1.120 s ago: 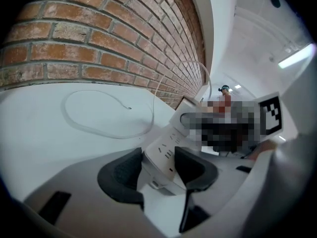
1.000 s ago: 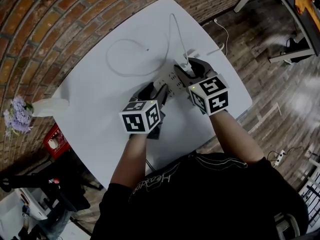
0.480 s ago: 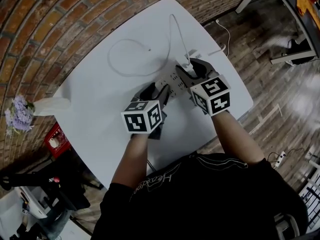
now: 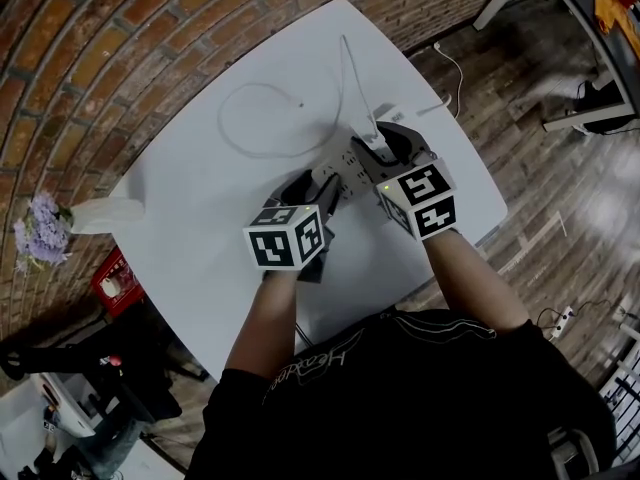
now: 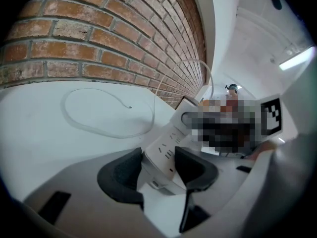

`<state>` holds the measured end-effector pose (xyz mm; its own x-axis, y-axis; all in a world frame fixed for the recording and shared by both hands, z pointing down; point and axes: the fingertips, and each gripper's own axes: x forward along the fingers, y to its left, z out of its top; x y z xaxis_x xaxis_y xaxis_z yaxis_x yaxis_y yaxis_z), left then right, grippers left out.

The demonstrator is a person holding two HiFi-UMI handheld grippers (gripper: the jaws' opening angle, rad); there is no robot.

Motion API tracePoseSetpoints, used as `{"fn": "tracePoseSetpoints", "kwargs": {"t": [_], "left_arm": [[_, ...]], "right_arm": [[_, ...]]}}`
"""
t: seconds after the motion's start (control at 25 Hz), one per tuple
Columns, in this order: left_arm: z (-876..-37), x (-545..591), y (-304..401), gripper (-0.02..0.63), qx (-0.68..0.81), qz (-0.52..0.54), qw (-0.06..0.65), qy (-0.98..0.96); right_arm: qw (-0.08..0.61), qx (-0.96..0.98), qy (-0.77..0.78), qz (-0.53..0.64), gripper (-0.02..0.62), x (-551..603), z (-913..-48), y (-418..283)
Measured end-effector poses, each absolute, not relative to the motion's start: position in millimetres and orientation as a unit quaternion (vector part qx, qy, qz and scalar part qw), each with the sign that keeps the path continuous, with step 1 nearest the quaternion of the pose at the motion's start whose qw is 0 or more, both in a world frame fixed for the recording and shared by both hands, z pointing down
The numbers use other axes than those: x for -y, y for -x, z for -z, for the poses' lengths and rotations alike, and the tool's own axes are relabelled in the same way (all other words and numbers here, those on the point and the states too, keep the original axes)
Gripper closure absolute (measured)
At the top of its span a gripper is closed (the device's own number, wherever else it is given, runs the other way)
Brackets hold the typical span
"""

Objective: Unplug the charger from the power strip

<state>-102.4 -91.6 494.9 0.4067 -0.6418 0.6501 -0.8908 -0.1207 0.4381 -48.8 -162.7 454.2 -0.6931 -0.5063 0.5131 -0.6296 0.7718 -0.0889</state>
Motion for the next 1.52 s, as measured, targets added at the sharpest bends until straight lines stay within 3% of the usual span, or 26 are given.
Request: {"fn": "tracePoseSetpoints", "kwargs": {"t": [0.16,0.44,0.68,0.88,1.08,1.52], "left_arm": [[-495.0,91.6,102.2,0.397,0.523,-0.154,0.407,-0.732],[-495.5,91.5,102.5,0.397,0.523,-0.153,0.409,-0.732],[-495.8,91.7,101.9,0.396,0.522,-0.155,0.408,-0.733],[-495.6,92.2,102.0,0.396,0.522,-0.154,0.409,-0.732],[-495.8,92.4,102.2,0.394,0.523,-0.155,0.407,-0.733],[-487.4,85.2,109.7,0.394,0.522,-0.136,0.422,-0.729]], "right_arm": [[0.228,0.911,-0.303,-0.161,0.476,164.8,-455.2,46.5],[0.252,0.915,-0.298,-0.103,0.477,158.7,-449.9,53.0],[0.228,0.912,-0.307,-0.152,0.477,164.6,-451.8,45.0],[0.259,0.912,-0.301,-0.099,0.477,157.9,-448.6,50.4],[0.182,0.927,-0.302,-0.125,0.477,171.5,-405.9,53.2],[0.136,0.933,-0.236,-0.236,0.476,153.5,-393.8,45.3]]}}
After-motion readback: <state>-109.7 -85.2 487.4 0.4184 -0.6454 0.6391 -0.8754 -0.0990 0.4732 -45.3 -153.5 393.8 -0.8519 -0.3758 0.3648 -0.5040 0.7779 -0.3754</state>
